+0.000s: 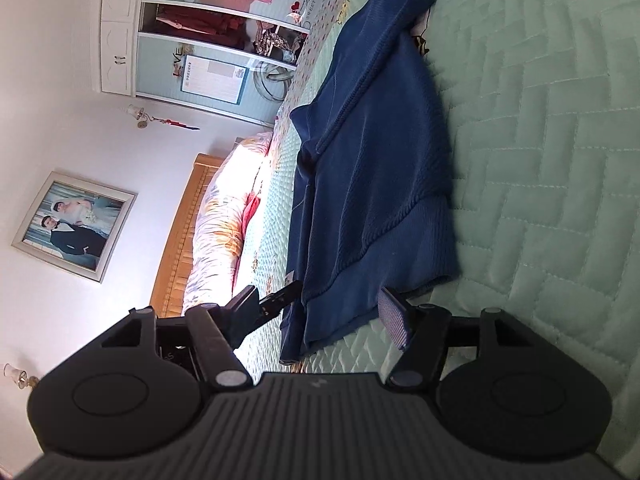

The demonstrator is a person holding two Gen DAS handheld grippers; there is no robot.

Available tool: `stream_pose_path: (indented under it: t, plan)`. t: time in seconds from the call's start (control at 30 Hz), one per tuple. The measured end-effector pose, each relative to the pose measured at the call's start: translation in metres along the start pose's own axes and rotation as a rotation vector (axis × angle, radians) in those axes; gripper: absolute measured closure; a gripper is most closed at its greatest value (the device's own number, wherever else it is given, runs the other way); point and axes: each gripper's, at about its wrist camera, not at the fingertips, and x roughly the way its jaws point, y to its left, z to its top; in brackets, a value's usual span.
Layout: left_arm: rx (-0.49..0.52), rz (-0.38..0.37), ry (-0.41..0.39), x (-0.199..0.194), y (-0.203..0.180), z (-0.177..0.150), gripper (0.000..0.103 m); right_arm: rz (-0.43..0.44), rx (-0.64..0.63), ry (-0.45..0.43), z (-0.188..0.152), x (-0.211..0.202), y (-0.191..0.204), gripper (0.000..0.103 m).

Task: Fold clothes
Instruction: 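Open the right gripper and pinch the hem with the left gripper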

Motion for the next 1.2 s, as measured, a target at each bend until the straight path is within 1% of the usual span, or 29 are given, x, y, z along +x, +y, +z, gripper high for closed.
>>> stream_pose_path:
  t: [0.1,0.27,0.33,0.37,0.4,0.53,0.67,0.7,0.83,0.87,0.9,0.93,0.97,1.03,1.07,1.1,1.13,1.17,1.2]
  plan:
    - [0.113,0.074,-0.002,0.006,-0.014,-0.003,0.035,0.025,0.017,0.004,0.002,-0.002,-0.008,0.036]
    - [0.232,0.134,-0.021,0.013,-0.024,-0.008,0.035,0.077,0.061,-0.014,0.001,-0.007,-0.017,0.036]
    - [0.253,0.125,-0.026,0.012,-0.025,-0.007,0.058,0.095,0.061,-0.021,0.0,-0.009,-0.019,0.036]
    - [0.249,0.114,-0.016,0.014,-0.024,-0.006,0.084,0.104,0.057,-0.024,-0.001,-0.01,-0.02,0.036]
    - [0.23,0.1,-0.004,0.015,-0.021,-0.005,0.09,0.109,0.042,-0.028,-0.003,-0.011,-0.02,0.036]
    - [0.111,0.038,0.013,0.013,-0.004,0.001,0.091,0.129,-0.014,-0.038,-0.008,-0.013,-0.019,0.037]
    - [-0.049,-0.062,-0.006,0.005,0.014,0.01,0.094,0.153,-0.057,-0.041,-0.011,-0.015,-0.02,0.037]
    - [-0.074,-0.075,-0.014,0.003,0.016,0.015,0.094,0.159,-0.061,-0.042,-0.011,-0.016,-0.02,0.037]
    - [-0.116,-0.099,-0.046,-0.002,0.016,0.032,0.094,0.179,-0.049,-0.043,-0.01,-0.018,-0.023,0.037]
    - [-0.106,-0.101,-0.044,-0.003,0.01,0.032,0.094,0.184,-0.048,-0.042,-0.01,-0.018,-0.023,0.037]
    - [-0.12,-0.121,-0.033,0.0,0.007,0.03,0.094,0.19,-0.046,-0.04,-0.01,-0.019,-0.024,0.037]
    - [-0.162,-0.159,-0.013,0.006,0.007,0.029,0.094,0.196,-0.045,-0.039,-0.01,-0.019,-0.024,0.037]
    - [-0.185,-0.168,0.0,0.009,0.005,0.029,0.094,0.201,-0.042,-0.039,-0.01,-0.02,-0.026,0.037]
    - [-0.203,-0.142,0.012,0.012,-0.001,0.027,0.094,0.212,-0.039,-0.04,-0.01,-0.021,-0.027,0.037]
    - [-0.203,-0.135,0.003,0.009,-0.003,0.028,0.094,0.215,-0.039,-0.039,-0.01,-0.021,-0.027,0.037]
    - [-0.175,-0.112,-0.02,0.003,-0.006,0.029,0.091,0.219,-0.038,-0.038,-0.01,-0.022,-0.027,0.037]
    - [-0.122,-0.066,-0.042,-0.003,-0.011,0.03,0.091,0.221,-0.037,-0.037,-0.01,-0.022,-0.028,0.037]
    - [-0.062,-0.019,-0.058,-0.006,-0.016,0.031,0.083,0.223,-0.035,-0.036,-0.01,-0.022,-0.028,0.037]
    - [-0.013,0.012,-0.063,-0.008,-0.02,0.03,0.071,0.228,-0.03,-0.035,-0.009,-0.022,-0.029,0.037]
